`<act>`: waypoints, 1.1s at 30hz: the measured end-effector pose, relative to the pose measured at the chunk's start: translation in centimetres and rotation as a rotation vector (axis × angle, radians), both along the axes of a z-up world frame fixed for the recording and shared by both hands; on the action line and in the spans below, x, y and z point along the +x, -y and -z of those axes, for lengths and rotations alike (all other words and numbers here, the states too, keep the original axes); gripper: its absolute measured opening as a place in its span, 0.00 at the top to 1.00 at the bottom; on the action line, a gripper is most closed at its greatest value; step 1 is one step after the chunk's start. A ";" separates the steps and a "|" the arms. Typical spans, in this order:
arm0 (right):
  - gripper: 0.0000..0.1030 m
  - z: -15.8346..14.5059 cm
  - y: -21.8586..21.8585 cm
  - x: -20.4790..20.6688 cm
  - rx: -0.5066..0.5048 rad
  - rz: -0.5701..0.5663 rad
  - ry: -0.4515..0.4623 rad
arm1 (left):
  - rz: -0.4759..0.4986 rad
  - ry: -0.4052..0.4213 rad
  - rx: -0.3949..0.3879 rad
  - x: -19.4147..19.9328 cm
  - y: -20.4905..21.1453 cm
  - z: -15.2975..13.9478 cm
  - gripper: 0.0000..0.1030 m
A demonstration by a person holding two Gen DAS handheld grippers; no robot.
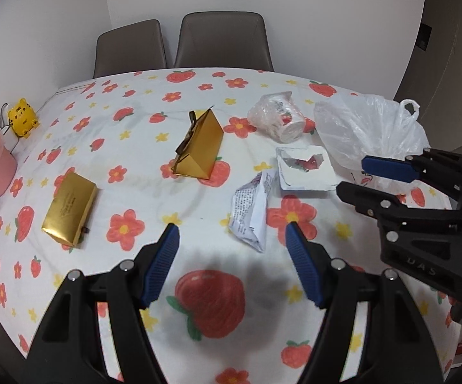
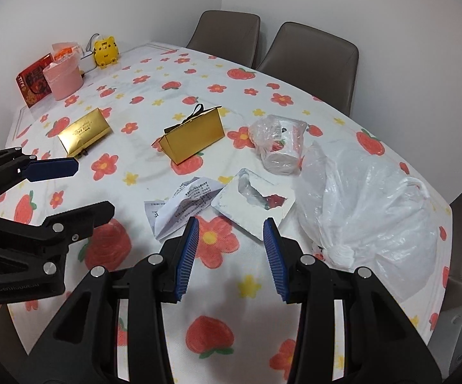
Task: Collect trash
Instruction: 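Grasp the paper receipt with the left tool while the right tool grasps the clear plastic tray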
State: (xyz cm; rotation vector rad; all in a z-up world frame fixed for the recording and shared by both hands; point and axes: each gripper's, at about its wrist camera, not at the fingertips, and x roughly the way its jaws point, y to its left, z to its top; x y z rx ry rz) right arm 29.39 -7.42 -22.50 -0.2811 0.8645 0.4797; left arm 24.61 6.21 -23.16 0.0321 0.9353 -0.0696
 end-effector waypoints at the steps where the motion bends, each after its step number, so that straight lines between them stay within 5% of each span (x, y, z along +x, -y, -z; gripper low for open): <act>1: 0.61 0.5 0.0 0.5 -0.010 -0.010 0.002 | 0.008 -0.005 0.005 0.5 0.2 0.6 0.33; 10: 0.61 4.9 -0.2 3.2 -0.064 -0.081 -0.027 | 0.030 -0.067 0.026 3.8 1.5 5.0 0.34; 17: 0.62 6.6 -0.9 4.0 -0.118 -0.122 -0.017 | 0.038 -0.118 0.010 5.2 1.3 6.7 0.69; 19: 0.82 6.6 -1.0 4.2 -0.124 -0.136 -0.019 | 0.041 -0.115 0.006 5.3 1.2 6.6 0.75; 24: 0.99 6.7 -1.5 4.5 -0.138 -0.157 -0.030 | 0.036 -0.120 -0.007 5.4 1.0 6.5 0.85; 33: 1.00 5.5 -1.9 3.9 -0.098 -0.167 -0.014 | 0.016 -0.102 0.002 4.4 0.5 5.6 0.87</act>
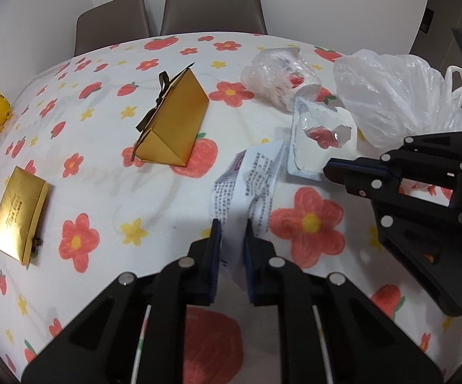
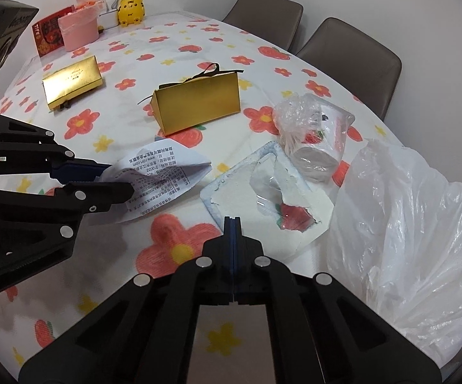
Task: Collect trash
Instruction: 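Grasp the paper receipt with the left tool while the right tool grasps the clear plastic tray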
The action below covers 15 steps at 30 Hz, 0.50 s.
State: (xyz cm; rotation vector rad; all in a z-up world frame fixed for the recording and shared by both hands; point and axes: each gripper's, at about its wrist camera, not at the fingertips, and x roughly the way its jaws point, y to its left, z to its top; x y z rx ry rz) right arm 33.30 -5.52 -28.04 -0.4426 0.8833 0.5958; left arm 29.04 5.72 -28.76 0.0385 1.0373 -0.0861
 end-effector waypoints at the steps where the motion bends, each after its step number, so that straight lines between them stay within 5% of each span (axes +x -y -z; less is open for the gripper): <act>1: 1.00 -0.2 -0.1 -0.2 0.005 0.000 0.001 | -0.001 0.003 0.001 -0.2 -0.1 -0.2 0.87; 9: 1.00 -1.1 -0.5 -0.9 0.013 0.004 -0.003 | -0.014 0.015 0.007 -1.6 -1.1 -1.4 0.87; 11: 0.89 -0.7 -0.9 -0.8 -0.017 -0.002 0.023 | -0.018 0.017 0.009 -1.8 -1.3 -1.5 0.87; 13: 0.57 -0.4 -1.0 -0.5 -0.032 0.002 0.046 | -0.024 0.019 0.006 -2.0 -1.5 -1.5 0.87; 15: 0.55 0.0 -1.2 -0.1 -0.045 -0.001 0.057 | -0.028 0.018 0.005 -2.2 -1.6 -1.5 0.87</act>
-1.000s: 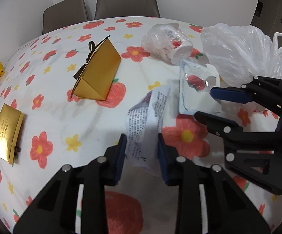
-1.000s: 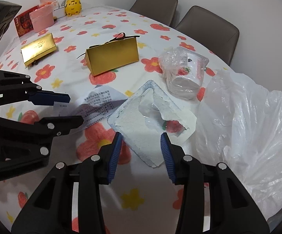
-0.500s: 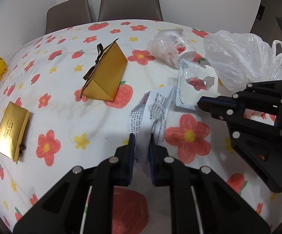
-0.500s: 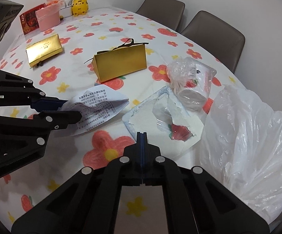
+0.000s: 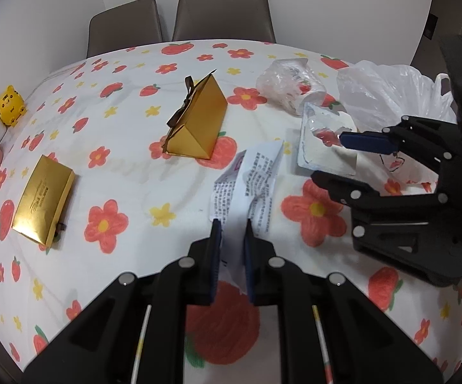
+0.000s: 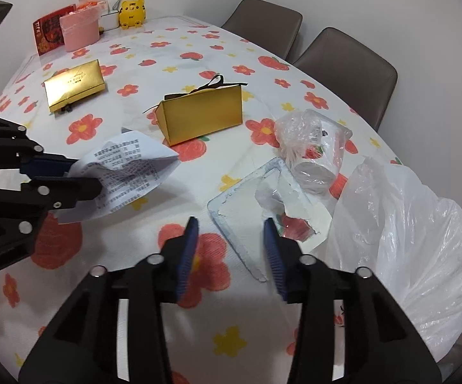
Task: Collect trash
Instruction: 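Grasp the paper receipt with the left tool while the right tool grasps the clear plastic tray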
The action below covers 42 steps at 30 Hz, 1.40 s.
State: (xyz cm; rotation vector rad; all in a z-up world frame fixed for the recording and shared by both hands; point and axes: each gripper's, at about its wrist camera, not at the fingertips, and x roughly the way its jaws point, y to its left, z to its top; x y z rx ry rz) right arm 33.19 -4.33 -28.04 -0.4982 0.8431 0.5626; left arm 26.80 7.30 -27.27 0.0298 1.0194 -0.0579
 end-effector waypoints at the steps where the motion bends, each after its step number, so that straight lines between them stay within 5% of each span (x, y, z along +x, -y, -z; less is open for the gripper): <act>1: 0.55 0.2 -0.1 0.2 -0.005 0.000 -0.002 | 0.000 -0.001 -0.001 -0.1 0.0 0.1 0.87; 11: 0.57 1.9 -1.0 1.2 -0.029 -0.002 -0.013 | -0.012 -0.012 0.006 -0.2 -0.3 0.5 0.87; 15: 0.81 1.2 -0.8 1.2 -0.012 -0.002 -0.008 | -0.014 -0.009 0.008 0.0 -0.3 0.3 0.87; 18: 0.87 0.3 -0.8 1.0 -0.006 -0.007 0.002 | -0.017 -0.006 0.006 -0.1 -0.2 -0.1 0.87; 29: 0.95 -1.6 0.5 0.1 0.058 0.026 -0.004 | -0.021 0.004 -0.002 -1.1 0.0 -1.2 0.87; 42: 0.99 -6.6 3.0 -5.8 0.150 0.078 -0.014 | 0.010 0.026 0.004 -4.6 1.0 -4.6 0.87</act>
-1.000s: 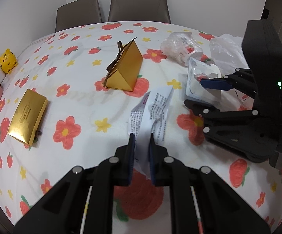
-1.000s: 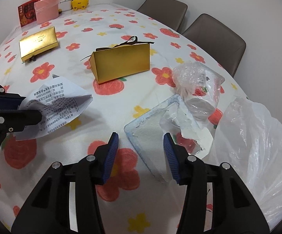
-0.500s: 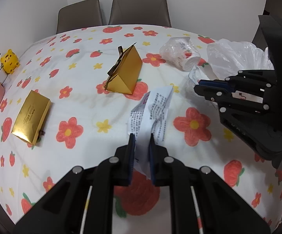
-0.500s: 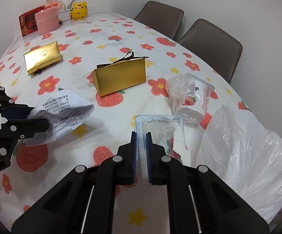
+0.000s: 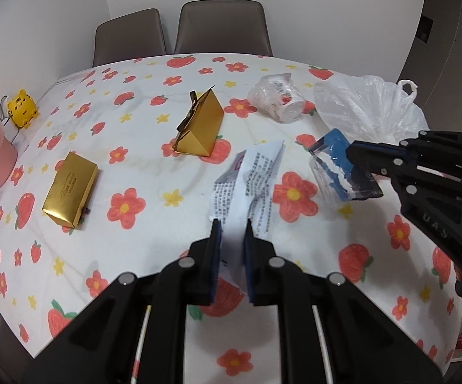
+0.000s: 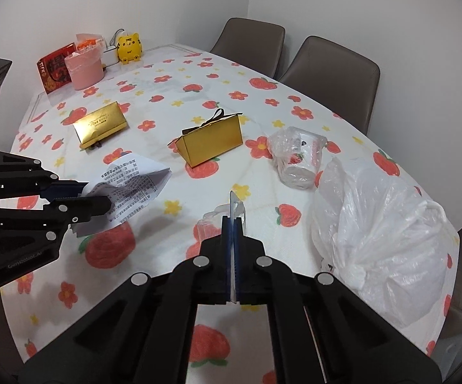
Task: Collect trash
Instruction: 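Carry the receipt and clear tray over to the white bin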
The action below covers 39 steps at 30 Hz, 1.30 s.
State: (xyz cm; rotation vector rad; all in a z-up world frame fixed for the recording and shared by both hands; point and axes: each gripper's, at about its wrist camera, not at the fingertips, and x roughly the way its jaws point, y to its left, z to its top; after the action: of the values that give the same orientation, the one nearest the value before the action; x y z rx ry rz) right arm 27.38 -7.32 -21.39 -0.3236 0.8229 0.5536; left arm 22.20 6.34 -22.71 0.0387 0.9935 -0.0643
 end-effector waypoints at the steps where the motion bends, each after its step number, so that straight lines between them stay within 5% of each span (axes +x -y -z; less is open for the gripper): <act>1: 0.99 -0.4 0.2 -0.5 0.002 0.005 0.001 | 0.008 0.000 0.002 -0.4 0.3 -0.3 0.87; 20: 0.99 -7.6 10.2 -11.3 0.019 0.310 0.082 | 0.348 0.082 -0.020 -5.0 10.8 -5.9 0.87; 39: 0.99 -8.4 31.8 -18.0 0.032 0.645 0.096 | 0.643 0.078 -0.028 -6.5 32.6 -6.3 0.87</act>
State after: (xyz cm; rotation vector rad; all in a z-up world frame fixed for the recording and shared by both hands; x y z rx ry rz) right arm 9.38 -39.10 -12.96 -0.0432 0.7713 -0.0518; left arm 15.72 -26.25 -16.43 0.3320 0.8699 -0.6609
